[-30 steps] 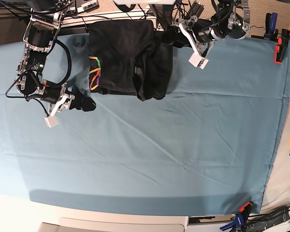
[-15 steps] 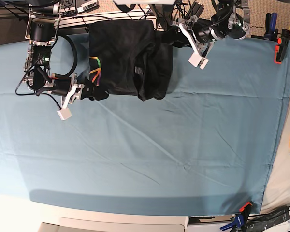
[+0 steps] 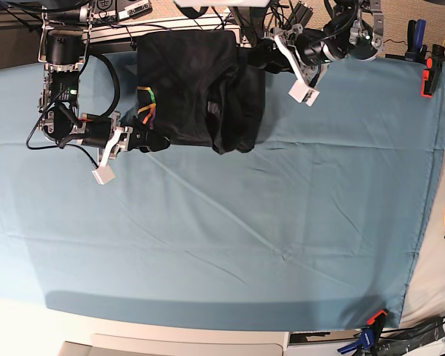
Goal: Fold the T-shirt properly
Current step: 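Grasp the printed end of the folded shirt with the right gripper, then lift the shirt with both grippers and pull it toward the table's middle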
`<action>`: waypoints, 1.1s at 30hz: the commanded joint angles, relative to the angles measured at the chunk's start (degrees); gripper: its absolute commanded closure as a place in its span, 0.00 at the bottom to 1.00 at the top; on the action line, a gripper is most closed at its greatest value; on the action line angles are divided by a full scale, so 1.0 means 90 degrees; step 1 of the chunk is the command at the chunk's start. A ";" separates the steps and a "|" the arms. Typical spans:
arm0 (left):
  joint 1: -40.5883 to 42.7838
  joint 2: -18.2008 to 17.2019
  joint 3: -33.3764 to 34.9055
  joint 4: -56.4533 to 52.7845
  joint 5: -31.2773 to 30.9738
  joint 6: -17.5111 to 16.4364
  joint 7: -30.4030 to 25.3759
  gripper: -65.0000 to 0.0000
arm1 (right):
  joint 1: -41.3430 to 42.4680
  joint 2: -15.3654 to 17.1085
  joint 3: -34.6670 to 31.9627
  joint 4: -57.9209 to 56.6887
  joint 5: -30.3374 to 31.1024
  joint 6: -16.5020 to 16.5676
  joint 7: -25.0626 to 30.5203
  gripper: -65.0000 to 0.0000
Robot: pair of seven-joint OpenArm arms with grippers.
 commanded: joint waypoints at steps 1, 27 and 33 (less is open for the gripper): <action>0.0022 0.0012 0.0070 0.0097 -0.0114 -0.0049 -0.0039 0.58 | 0.0078 0.0036 -0.0022 0.0073 0.0155 -0.0010 -0.0011 0.54; -0.0270 0.0012 0.1379 0.0097 0.0699 -0.0049 -0.0355 1.00 | 0.0107 0.0034 -0.0019 0.0073 0.0153 0.0080 -0.0011 1.00; -0.0372 0.0012 0.1379 0.0097 0.0794 -0.0046 -0.0342 1.00 | 0.0107 0.0019 -0.0007 0.0085 0.0153 0.0114 -0.0011 1.00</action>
